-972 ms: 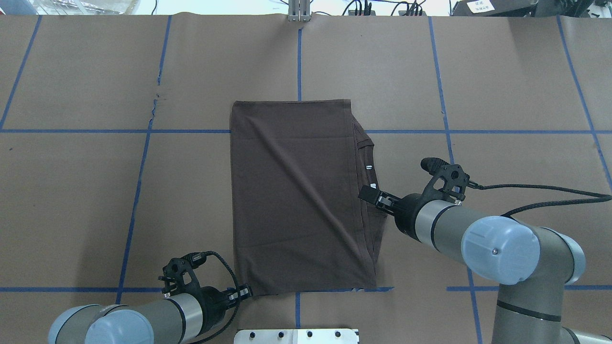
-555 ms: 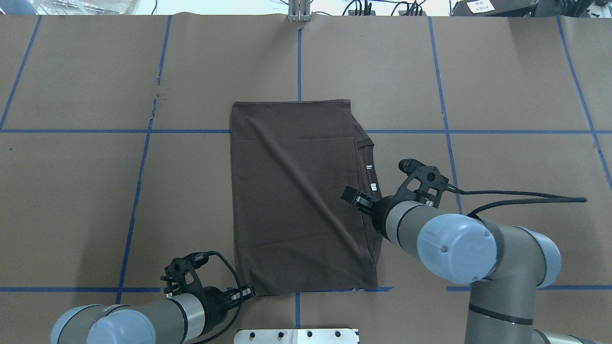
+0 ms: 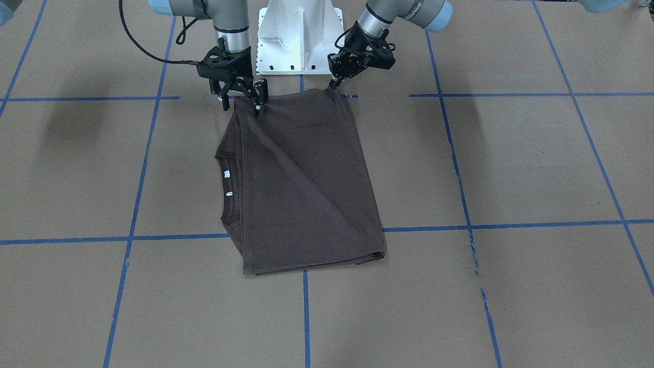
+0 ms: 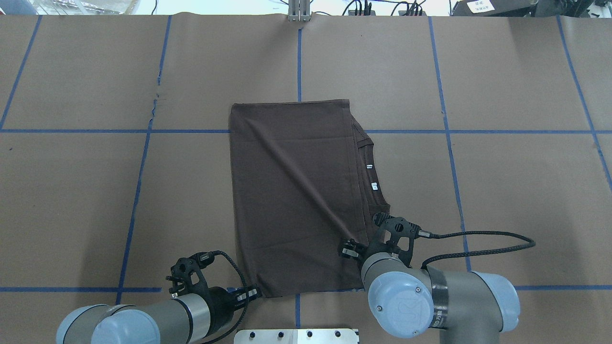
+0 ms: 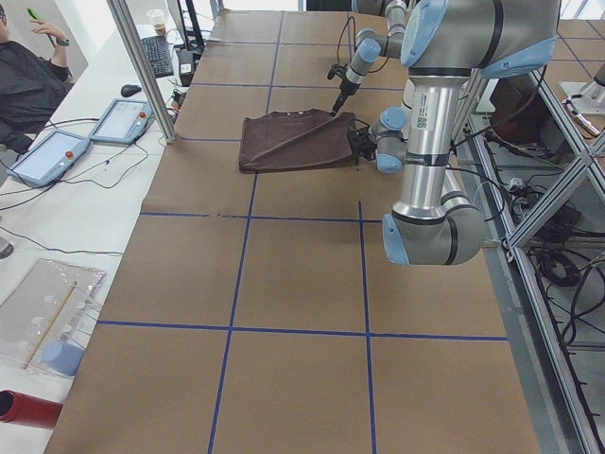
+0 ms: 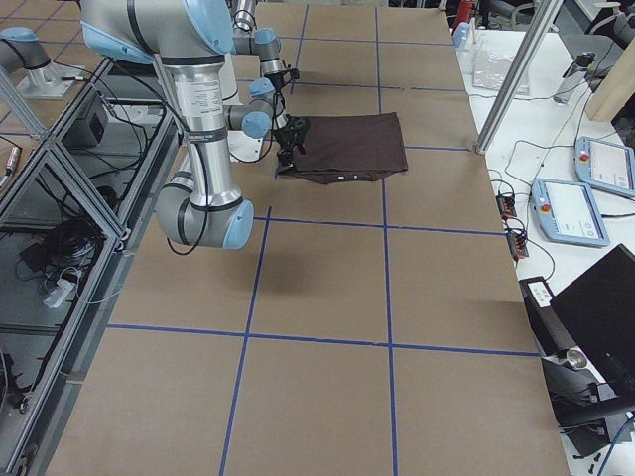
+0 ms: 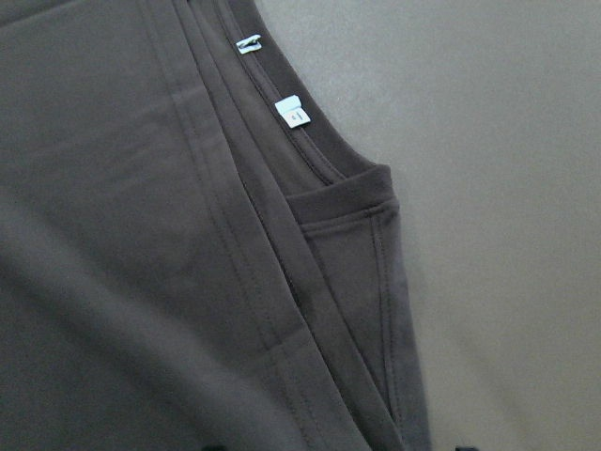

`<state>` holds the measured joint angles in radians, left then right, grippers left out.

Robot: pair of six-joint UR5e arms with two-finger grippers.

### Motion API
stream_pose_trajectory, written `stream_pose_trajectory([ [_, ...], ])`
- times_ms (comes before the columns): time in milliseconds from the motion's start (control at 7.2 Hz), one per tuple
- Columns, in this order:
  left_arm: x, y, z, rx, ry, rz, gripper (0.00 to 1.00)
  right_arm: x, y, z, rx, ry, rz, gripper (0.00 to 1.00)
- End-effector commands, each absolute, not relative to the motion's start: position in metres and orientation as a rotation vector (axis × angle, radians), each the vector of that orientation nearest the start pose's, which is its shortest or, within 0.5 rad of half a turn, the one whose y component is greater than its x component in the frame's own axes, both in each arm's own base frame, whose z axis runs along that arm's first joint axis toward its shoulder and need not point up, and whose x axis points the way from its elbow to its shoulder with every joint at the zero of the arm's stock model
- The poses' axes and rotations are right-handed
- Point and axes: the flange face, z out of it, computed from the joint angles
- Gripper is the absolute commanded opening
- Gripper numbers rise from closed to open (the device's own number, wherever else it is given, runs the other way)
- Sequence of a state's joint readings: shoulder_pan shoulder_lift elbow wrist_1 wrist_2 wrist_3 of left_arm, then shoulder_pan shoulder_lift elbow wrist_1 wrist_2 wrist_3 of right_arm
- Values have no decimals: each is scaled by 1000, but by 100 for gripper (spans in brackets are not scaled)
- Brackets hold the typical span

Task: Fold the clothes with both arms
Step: 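Grasp the shirt edge nearest the robot with both grippers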

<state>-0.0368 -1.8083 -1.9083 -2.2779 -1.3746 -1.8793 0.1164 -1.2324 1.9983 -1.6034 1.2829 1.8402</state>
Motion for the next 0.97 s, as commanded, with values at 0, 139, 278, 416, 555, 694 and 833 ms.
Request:
stream_pose_trajectory([
  [0, 545, -173, 294, -8, 1301, -420, 0, -550, -210, 304, 235, -733, 451, 78],
  [139, 545, -173, 294, -9, 1301, -420, 0, -555, -209, 311, 241, -719, 450, 74],
  [278, 544, -173, 294, -8, 1302, -421, 0, -557, -206, 311, 250, -721, 447, 69],
  [416, 544, -173, 294, -8, 1302, -421, 0, -561, -203, 313, 254, -719, 444, 67],
  [555, 544, -173, 294, -8, 1302, -421, 0, -562, -204, 315, 259, -716, 445, 64],
  [694, 544, -173, 294, -8, 1302, -421, 0, -563, -204, 317, 260, -712, 445, 62],
  [833, 544, -173, 294, -8, 1302, -421, 0, -564, -204, 318, 260, -710, 444, 61],
])
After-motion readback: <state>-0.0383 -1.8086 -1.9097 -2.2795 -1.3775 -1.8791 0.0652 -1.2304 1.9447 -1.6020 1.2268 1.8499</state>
